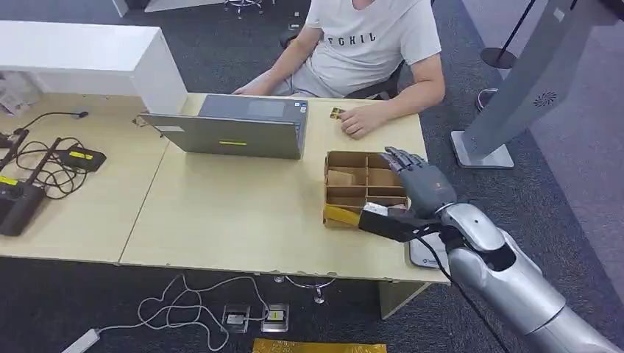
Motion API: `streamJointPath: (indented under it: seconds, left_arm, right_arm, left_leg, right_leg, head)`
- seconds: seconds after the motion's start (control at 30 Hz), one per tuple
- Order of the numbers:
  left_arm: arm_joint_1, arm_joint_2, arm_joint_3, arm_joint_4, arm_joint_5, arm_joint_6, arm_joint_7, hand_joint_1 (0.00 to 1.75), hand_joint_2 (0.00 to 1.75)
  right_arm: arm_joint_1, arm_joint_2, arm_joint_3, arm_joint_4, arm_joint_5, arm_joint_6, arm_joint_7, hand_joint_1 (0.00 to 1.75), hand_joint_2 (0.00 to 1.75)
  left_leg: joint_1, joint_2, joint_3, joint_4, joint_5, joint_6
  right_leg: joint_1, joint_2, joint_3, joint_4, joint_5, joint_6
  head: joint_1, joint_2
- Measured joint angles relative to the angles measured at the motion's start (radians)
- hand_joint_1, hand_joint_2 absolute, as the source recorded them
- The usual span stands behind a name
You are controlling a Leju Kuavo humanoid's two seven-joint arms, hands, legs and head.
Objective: Pass the card to the sensor for recognition and then transmit it.
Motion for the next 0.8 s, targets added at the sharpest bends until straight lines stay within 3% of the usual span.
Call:
streamJointPath:
  seconds: [0.27,0.53,0.8]
  left_arm:
    - [0.000,0.003,0.000,0.000,0.001,0.002,0.000,0.00,0.00]
    - [0.000,0.002,0.000,0.000,0.006,0.008,0.000,0.00,0.00]
    - [0.000,0.003,0.000,0.000,-0.002,0.003,0.000,0.00,0.00]
  right_arm:
    - [0.018,-0.002,0.026,0.005,0.000,-0.016,-0.002,0.00,1.75]
    - [0.020,0.025,0.059,0.116,-0.003,-0.158,-0.064,0.00,1.75]
    - [0.026,0.048,0.068,0.177,-0.007,-0.168,-0.039,0.00,1.75]
  left_leg:
    - [0.000,0.000,0.000,0.000,0.000,0.000]
    - [0.000,0.000,0.000,0.000,0.000,0.000]
    - [0.000,0.000,-0.001,0.000,0.000,0.000]
  right_leg:
    - [0.000,0.000,0.000,0.000,0.000,0.000]
    - [0.000,0.000,0.000,0.000,0.000,0.000]
    - [0.000,0.000,0.000,0.000,0.000,0.000]
  head:
    - [0.000,0.000]
    - [0.000,0.000]
    - [0.000,0.000]
